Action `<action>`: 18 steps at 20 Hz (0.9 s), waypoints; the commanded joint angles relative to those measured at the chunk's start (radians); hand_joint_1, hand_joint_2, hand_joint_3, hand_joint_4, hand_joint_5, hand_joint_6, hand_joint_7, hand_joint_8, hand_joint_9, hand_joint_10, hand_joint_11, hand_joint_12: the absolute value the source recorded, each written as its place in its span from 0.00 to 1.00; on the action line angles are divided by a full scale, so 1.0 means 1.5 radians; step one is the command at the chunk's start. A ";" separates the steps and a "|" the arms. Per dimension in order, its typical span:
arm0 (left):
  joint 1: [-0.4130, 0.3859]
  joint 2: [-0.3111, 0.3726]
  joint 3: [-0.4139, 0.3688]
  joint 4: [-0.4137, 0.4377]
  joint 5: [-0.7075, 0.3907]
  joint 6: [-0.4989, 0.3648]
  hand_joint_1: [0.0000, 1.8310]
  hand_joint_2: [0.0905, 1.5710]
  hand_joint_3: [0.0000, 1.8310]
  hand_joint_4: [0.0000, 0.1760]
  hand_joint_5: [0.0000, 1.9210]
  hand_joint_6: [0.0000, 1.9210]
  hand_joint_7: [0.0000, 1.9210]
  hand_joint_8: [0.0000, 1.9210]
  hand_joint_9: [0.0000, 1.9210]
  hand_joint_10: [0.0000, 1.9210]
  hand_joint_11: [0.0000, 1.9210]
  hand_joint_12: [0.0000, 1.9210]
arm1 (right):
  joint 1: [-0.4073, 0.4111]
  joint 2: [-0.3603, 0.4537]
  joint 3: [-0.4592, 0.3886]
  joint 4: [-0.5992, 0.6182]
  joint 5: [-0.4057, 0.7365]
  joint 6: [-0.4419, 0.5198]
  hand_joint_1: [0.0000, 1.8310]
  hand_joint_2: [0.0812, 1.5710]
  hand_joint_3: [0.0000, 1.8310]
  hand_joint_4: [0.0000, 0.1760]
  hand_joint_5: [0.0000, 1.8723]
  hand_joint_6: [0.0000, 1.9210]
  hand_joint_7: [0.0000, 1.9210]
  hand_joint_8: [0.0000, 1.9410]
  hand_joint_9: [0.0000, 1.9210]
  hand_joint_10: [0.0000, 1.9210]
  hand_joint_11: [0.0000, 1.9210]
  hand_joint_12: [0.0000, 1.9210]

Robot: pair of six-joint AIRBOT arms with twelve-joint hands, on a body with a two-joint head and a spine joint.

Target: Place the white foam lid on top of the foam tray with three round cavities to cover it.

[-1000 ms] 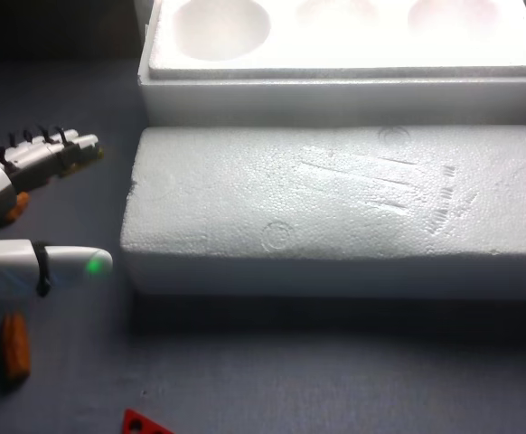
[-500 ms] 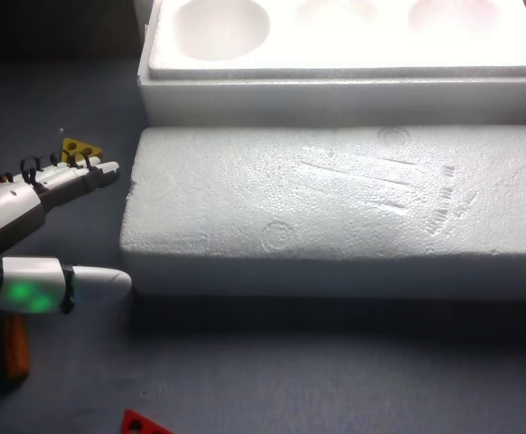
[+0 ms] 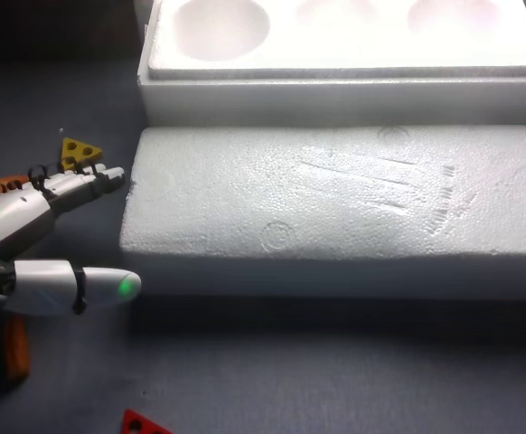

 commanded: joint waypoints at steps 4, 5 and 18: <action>-0.009 -0.007 0.008 -0.006 -0.077 -0.002 0.27 0.59 0.00 0.00 0.05 0.00 0.00 0.00 0.00 0.00 0.00 0.00 | 0.009 -0.011 0.014 0.007 0.073 0.014 0.32 0.69 0.00 0.00 0.00 0.00 0.00 0.00 0.00 0.00 0.00 0.00; -0.010 -0.009 0.008 -0.006 -0.078 -0.002 0.27 0.59 0.00 0.00 0.05 0.00 0.00 0.00 0.00 0.00 0.00 0.00 | 0.012 -0.014 0.016 0.007 0.074 0.014 0.32 0.69 0.00 0.00 0.00 0.00 0.00 0.00 0.00 0.00 0.00 0.00; -0.005 -0.029 -0.004 0.001 -0.127 -0.031 0.31 0.65 0.01 0.00 0.06 0.00 0.00 0.00 0.00 0.00 0.00 0.00 | 0.027 -0.037 0.023 -0.013 0.086 0.051 0.34 0.71 0.00 0.00 0.06 0.01 0.03 0.00 0.02 0.01 0.00 0.56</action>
